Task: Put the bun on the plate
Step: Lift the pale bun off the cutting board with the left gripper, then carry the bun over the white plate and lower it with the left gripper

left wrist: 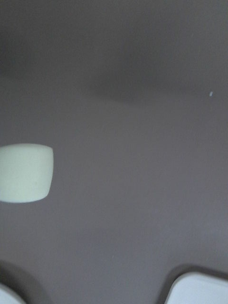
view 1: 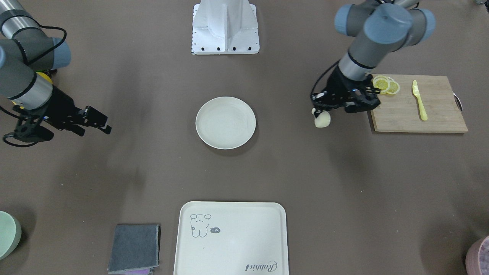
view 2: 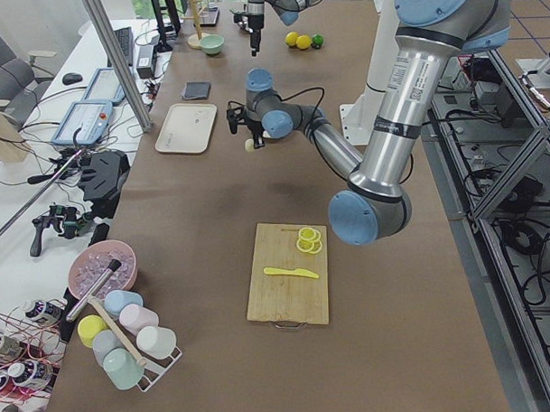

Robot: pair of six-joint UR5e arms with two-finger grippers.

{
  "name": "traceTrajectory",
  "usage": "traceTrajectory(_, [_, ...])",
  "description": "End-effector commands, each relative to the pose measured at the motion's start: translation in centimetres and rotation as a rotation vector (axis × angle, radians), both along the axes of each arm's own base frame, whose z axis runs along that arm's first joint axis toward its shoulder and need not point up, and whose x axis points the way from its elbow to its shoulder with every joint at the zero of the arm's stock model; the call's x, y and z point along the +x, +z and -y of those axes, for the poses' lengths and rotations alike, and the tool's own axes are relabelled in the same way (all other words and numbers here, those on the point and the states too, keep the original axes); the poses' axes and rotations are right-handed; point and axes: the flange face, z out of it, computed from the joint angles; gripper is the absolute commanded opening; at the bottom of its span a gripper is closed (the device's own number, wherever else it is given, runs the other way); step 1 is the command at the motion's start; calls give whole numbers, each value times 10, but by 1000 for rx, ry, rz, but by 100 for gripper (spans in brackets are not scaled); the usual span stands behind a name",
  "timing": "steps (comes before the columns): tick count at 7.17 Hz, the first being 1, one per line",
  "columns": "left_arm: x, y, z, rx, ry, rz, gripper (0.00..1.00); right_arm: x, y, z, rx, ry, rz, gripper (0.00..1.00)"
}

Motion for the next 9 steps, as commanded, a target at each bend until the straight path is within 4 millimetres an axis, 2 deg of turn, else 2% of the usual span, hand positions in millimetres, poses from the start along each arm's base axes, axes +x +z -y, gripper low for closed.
traceTrajectory(1, [81, -60, -17, 30, -7, 40, 15, 48, 43, -7, 47, -20, -38, 100])
traceTrajectory(2, [104, -70, -16, 27, 5, 43, 16, 62, 56, -11, 59, -22, -52, 100])
traceTrajectory(3, [134, -84, -21, 54, 1, 62, 16, 64, 61, -13, 65, -28, -59, 100])
traceTrajectory(4, [154, -82, -28, 66, 7, 70, 17, 68, 60, -11, 68, -21, -59, 100])
traceTrajectory(5, [178, -94, -35, 55, 19, 64, 17, 71, 59, -10, 69, -15, -59, 100])
traceTrajectory(6, [200, -99, -39, 53, 7, 81, 21, 74, 60, -9, 69, -8, -60, 100])
traceTrajectory(8, [221, -90, -51, 59, 15, 111, 21, 75, 59, -11, 70, -9, -59, 100])
traceTrajectory(9, [223, -87, -52, 58, 17, 115, 21, 74, 60, -12, 69, -12, -59, 100])
